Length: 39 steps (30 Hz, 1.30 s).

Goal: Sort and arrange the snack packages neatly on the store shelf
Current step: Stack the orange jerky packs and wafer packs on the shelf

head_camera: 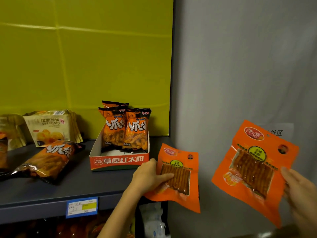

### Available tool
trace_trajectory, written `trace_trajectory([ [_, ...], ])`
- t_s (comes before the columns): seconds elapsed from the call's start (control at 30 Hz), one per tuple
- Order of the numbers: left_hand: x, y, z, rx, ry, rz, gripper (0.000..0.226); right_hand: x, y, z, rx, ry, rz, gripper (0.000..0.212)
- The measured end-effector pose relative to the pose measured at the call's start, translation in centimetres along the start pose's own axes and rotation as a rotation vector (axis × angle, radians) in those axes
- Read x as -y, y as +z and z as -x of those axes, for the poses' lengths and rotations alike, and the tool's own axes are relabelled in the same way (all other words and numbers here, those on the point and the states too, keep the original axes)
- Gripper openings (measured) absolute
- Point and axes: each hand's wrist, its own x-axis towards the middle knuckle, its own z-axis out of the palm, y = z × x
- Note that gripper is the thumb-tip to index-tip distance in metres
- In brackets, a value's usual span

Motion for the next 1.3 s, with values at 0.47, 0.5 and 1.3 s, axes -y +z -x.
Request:
trace_trajectory([
  [0.47,4.5,-11.4,9.7,-0.515,0.107,0.654,0.027,2.2,10.6,2.4,0.309,-0.036,0.075,0.024],
  [0.5,5.9,-12.9,11.2,-0.576,0.069,0.646,0.026,2.2,12.5,3.0,0.342,-0.043,0.081,0.024],
  [1.3,37.5,-38.6,47.9,-1.279,-0.495,0.289,0.030,3.9,52.4,45.2,1.090,-0.056,-0.094,0.028],
])
